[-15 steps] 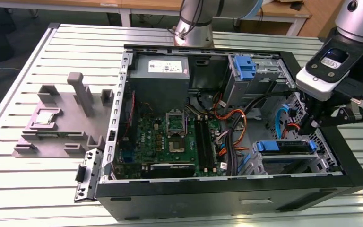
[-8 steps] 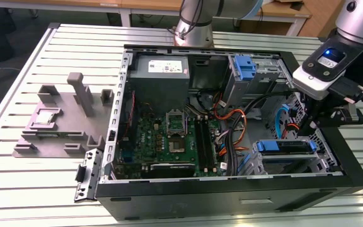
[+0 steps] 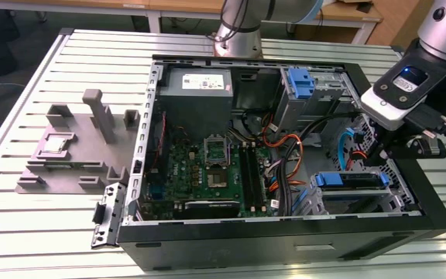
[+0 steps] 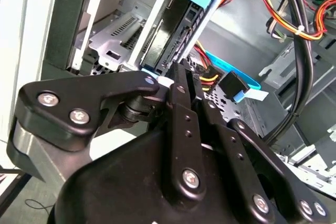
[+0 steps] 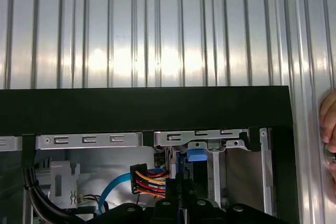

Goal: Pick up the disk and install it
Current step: 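Insert the first disk wire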

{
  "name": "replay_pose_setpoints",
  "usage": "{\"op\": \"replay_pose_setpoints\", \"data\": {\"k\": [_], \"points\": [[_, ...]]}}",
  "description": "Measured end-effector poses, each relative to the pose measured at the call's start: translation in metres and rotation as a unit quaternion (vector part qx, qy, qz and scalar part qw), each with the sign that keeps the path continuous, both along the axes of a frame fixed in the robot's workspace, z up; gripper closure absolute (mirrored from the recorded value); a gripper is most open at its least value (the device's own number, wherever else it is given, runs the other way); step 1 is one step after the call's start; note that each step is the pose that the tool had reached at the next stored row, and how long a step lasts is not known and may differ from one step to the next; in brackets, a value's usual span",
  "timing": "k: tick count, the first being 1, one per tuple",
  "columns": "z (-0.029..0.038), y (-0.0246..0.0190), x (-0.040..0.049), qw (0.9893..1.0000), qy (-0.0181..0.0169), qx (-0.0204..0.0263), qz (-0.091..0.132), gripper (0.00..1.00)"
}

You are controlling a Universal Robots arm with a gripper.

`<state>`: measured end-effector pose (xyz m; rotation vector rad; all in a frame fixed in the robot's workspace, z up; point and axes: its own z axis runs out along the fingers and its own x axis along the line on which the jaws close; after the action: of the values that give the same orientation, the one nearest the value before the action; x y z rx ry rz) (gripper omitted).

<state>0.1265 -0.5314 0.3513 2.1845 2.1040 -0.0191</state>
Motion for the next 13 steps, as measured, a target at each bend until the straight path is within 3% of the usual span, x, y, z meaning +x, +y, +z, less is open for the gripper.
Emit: {"op": "replay_pose_setpoints", "data": {"k": [2, 5, 13], "points": [[-0.0001, -0.0032, 0.0, 1.0, 0.0, 0.0048, 0.0, 0.84], [-0.0001, -0.0062, 0.0, 1.0, 0.0, 0.0055, 0.0, 0.84], [-0.0027, -0.0065, -0.0001, 1.0, 0.0, 0.0076, -0.003, 0.84]]}}
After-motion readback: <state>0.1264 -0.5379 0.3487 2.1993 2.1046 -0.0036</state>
